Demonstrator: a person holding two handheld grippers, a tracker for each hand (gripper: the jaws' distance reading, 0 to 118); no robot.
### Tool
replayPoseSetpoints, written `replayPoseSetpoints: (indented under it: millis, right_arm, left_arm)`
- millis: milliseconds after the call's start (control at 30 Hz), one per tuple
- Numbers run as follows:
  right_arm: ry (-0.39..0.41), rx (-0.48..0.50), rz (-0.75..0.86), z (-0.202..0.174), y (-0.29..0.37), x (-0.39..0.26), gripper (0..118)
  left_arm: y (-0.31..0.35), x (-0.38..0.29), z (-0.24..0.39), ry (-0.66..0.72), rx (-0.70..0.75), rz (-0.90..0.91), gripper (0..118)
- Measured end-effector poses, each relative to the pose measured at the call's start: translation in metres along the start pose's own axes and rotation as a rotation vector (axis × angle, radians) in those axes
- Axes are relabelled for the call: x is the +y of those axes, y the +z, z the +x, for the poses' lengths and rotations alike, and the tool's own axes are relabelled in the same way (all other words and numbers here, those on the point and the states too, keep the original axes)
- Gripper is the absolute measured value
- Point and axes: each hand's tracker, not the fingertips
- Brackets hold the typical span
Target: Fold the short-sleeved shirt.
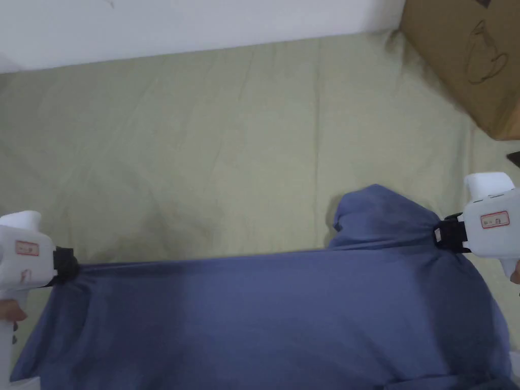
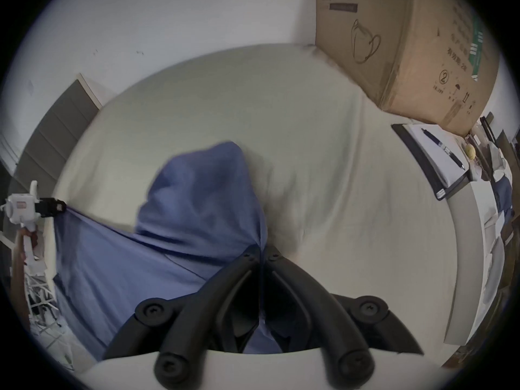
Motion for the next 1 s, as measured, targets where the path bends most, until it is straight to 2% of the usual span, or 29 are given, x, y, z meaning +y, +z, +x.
replayPoseSetpoints:
  millis: [267, 500, 633, 833, 867, 900, 933, 967, 1000]
  right_arm:
    - [0.028, 0.044, 0.1, -0.003, 0.096, -0.011, 1]
    - [0.087, 0.05, 0.135, -0.012, 0.169, -0.079, 1]
    - [0.078, 0.065, 0.079, -0.01, 0.178, -0.138, 1]
    - [-0.002, 0.057, -0.051, -0.003, 0.142, -0.218, 2]
    - [-0.004, 0.052, -0.058, -0.002, 0.133, -0.228, 8]
    - [-0.019, 0.033, -0.067, -0.002, 0.127, -0.236, 21]
    - [-0.024, 0.011, -0.081, -0.004, 0.123, -0.241, 49]
    - [-0.007, -0.007, -0.069, -0.006, 0.12, -0.247, 75]
    - [0.0, -0.021, -0.055, -0.006, 0.118, -0.251, 95]
  left_arm:
    - [0.091, -0.029, -0.017, -0.027, -0.034, 0.112, 2]
    - [0.174, -0.112, -0.036, -0.059, -0.038, 0.194, 2]
    - [0.186, -0.171, -0.045, -0.051, -0.026, 0.155, 2]
    - [0.157, -0.249, -0.061, 0.057, -0.053, 0.03, 3]
    - [0.149, -0.258, -0.063, 0.048, -0.046, 0.015, 5]
    - [0.143, -0.264, -0.063, 0.038, -0.028, 0.01, 9]
    - [0.139, -0.268, -0.063, 0.021, -0.013, 0.005, 26]
    - [0.137, -0.27, -0.063, 0.013, 0.002, 0.007, 48]
    - [0.138, -0.27, -0.063, 0.016, 0.035, 0.008, 72]
